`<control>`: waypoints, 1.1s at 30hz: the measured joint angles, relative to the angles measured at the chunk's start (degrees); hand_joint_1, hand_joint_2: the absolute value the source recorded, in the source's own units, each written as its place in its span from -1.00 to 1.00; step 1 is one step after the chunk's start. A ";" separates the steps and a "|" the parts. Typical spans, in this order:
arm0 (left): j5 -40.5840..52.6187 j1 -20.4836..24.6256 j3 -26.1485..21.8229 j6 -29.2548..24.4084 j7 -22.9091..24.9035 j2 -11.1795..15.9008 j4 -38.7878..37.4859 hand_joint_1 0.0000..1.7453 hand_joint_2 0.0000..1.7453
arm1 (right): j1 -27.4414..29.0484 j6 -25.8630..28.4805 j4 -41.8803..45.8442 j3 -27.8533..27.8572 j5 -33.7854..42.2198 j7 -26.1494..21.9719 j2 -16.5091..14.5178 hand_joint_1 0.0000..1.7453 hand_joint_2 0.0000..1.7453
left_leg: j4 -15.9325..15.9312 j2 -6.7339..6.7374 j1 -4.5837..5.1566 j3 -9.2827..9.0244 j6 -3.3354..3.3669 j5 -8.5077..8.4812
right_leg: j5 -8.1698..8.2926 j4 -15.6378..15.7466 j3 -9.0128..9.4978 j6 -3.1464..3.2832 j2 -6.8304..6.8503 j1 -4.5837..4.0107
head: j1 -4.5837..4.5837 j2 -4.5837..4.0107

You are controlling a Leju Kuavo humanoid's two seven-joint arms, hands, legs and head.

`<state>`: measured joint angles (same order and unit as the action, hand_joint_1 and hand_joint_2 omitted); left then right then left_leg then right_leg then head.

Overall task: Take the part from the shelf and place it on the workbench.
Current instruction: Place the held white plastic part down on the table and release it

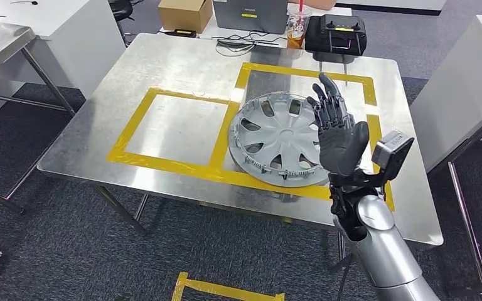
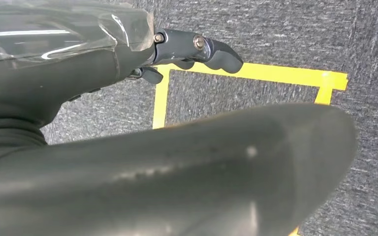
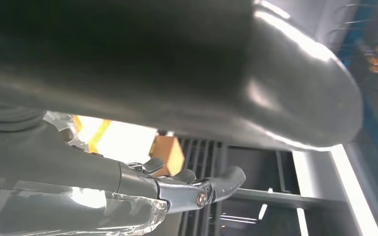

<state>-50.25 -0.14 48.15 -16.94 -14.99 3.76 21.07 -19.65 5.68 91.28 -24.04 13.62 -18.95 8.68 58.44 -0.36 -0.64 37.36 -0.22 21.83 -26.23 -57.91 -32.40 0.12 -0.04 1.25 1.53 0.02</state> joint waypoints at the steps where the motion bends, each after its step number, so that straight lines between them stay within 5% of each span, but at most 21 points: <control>1: -0.01 0.00 0.00 -0.01 -0.01 0.00 0.00 -1.00 -1.00 | 0.03 -0.01 0.04 0.01 0.01 -0.01 -0.01 -1.00 -1.00 | 0.04 0.00 0.00 0.03 -0.01 0.09 | 0.02 0.00 -0.01 0.02 0.01 -0.01 | 0.01 0.00; 3: -0.10 -0.04 0.03 -0.11 -0.02 -0.01 0.01 -1.00 -1.00 | 0.67 -0.15 0.76 0.23 -0.04 -0.02 -0.27 -1.00 -1.00 | 1.73 0.06 -0.02 0.61 -0.23 2.06 | 0.29 0.00 -0.30 0.32 0.05 -0.04 | 0.15 0.00; 5: -0.17 -0.10 0.14 -0.56 -0.02 0.07 0.13 -1.00 -1.00 | 3.37 -0.44 3.07 1.05 -0.73 -0.02 -0.84 -1.00 -1.00 | 8.94 0.12 -0.09 2.18 -0.69 7.56 | 1.32 -0.04 -1.59 0.65 0.16 -0.18 | 0.33 0.00; 7: -0.16 -0.10 0.31 -1.01 0.05 0.27 0.54 -1.00 -1.00 | 7.01 -0.52 6.06 2.28 -1.68 -0.06 -1.29 -1.00 -1.00 | 8.42 0.14 -0.06 -2.02 -0.50 10.06 | 3.08 -0.10 -3.65 0.47 0.20 -0.44 | 0.37 0.00; 9: -0.15 -0.04 0.42 -1.13 0.13 0.51 0.98 -1.00 -1.00 | 8.87 -0.46 7.93 3.07 -2.05 -0.11 -1.47 -1.00 -1.00 | 0.86 0.12 0.34 -7.94 0.37 8.68 | 4.55 0.15 -4.72 -0.08 0.18 -0.57 | 0.32 0.01; 13: -0.13 -0.09 0.58 -1.11 0.22 0.97 1.30 -1.00 -1.00 | 10.05 -0.10 9.28 3.80 -2.41 -0.31 -1.77 -1.00 -1.00 | -1.35 0.13 0.99 -7.94 1.91 6.45 | 6.00 0.80 -4.90 -1.39 0.15 -0.31 | 0.33 0.00; 15: -0.14 -0.15 0.95 -1.07 0.34 1.13 1.40 -1.00 -1.00 | 11.09 0.65 9.95 4.51 -2.90 -0.73 -1.83 -1.00 -1.00 | -2.09 0.26 0.77 -7.09 2.66 4.60 | 3.46 -1.26 -6.00 -1.14 0.11 -0.29 | 0.24 0.00; 17: -0.20 -0.30 1.41 -1.05 0.46 1.28 1.48 -1.00 -1.00 | 12.38 1.48 10.61 5.27 -3.35 -1.14 -1.85 -1.00 -1.00 | -2.26 0.31 0.67 -5.46 3.11 3.00 | -2.04 -7.67 -7.96 -0.42 0.10 -0.24 | 0.10 0.00; 19: -0.43 -0.53 1.80 -1.06 0.50 1.39 1.49 -1.00 -1.00 | 13.81 2.34 11.19 5.93 -3.79 -1.29 -1.92 -1.00 -1.00 | -2.17 0.32 0.70 -3.45 3.13 1.52 | -5.31 -14.20 -8.85 -0.70 0.10 -0.20 | 0.05 0.00; 21: -0.64 -0.65 2.16 -1.13 0.50 1.44 1.52 -1.00 -1.00 | 15.06 3.41 11.74 6.62 -4.53 -1.29 -2.12 -1.00 -1.00 | -2.04 0.34 0.66 -1.43 2.88 0.08 | -4.50 -14.15 -6.18 -1.88 0.11 -0.15 | 0.04 0.00; 23: -0.68 -0.61 2.57 -1.29 0.50 1.45 1.62 -1.00 -1.00 | 15.97 4.42 12.37 7.37 -5.35 -1.21 -2.40 -1.00 -1.00 | -1.68 0.32 0.63 0.31 2.42 -1.16 | -3.48 -6.88 -0.12 -2.52 0.12 -0.10 | 0.03 0.00; 25: -0.70 -0.50 2.93 -1.52 0.54 1.48 1.70 -1.00 -1.00 | 16.95 5.31 13.06 8.25 -6.08 -0.95 -2.86 -1.00 -1.00 | -1.30 0.31 0.64 1.20 1.76 -2.13 | -4.21 -0.44 4.40 -1.92 -0.03 -0.36 | 0.15 0.01; 28: -0.73 -0.39 3.38 -1.75 0.60 1.61 1.74 -1.00 -1.00 | 18.63 6.67 13.69 9.83 -6.96 -0.41 -3.59 -1.00 -1.00 | -1.39 0.20 0.33 1.47 0.56 -3.45 | -3.94 1.11 4.64 -0.38 -0.18 -0.75 | 0.08 0.02; 30: -0.68 -0.49 3.70 -1.79 0.64 1.73 1.76 -1.00 -1.00 | 19.80 7.72 13.95 10.95 -7.59 0.13 -4.15 -1.00 -1.00 | 0.20 0.17 0.05 2.38 -0.19 -1.10 | -2.67 1.20 3.69 0.59 -0.01 -0.56 | 0.07 0.02; 33: -0.57 -0.59 4.23 -1.79 0.74 1.86 1.79 -1.00 -1.00 | 21.67 9.11 14.38 12.81 -8.55 1.47 -5.03 -1.00 -1.00 | 10.48 0.25 -0.16 5.22 -1.08 7.63 | -0.54 1.18 1.52 1.13 0.15 -0.48 | 0.14 0.02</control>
<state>-50.82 -0.73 52.39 -18.73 -14.26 5.62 22.86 2.02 14.79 105.66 -11.23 5.07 -17.48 3.65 68.92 -0.12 -0.79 42.58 -1.31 29.46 -26.77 -56.73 -30.88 1.25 0.11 0.77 1.67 0.04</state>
